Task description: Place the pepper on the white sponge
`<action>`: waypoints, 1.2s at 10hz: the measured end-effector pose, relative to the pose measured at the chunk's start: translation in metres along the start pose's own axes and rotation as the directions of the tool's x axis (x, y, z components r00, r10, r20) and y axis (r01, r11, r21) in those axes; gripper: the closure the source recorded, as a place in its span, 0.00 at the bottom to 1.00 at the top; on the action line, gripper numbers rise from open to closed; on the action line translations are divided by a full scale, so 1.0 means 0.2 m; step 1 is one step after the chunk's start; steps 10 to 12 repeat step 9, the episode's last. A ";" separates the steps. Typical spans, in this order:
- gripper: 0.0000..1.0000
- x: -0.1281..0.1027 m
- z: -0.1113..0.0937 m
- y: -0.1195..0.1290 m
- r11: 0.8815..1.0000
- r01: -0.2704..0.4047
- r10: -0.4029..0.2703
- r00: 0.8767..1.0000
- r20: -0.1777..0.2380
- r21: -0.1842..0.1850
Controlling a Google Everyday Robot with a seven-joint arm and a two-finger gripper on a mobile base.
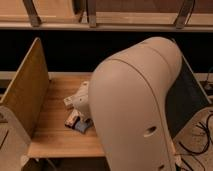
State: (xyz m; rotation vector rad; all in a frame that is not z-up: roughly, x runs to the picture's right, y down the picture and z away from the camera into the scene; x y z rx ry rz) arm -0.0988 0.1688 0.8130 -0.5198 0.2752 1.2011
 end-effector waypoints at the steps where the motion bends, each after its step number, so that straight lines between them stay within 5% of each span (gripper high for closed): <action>1: 0.64 0.00 0.00 0.00 1.000 0.000 0.000 1.000 0.000 0.000; 6: 0.20 0.00 0.00 0.00 1.000 0.000 0.000 1.000 0.000 0.000; 12: 0.20 0.00 0.00 0.00 1.000 0.000 0.000 1.000 0.000 0.000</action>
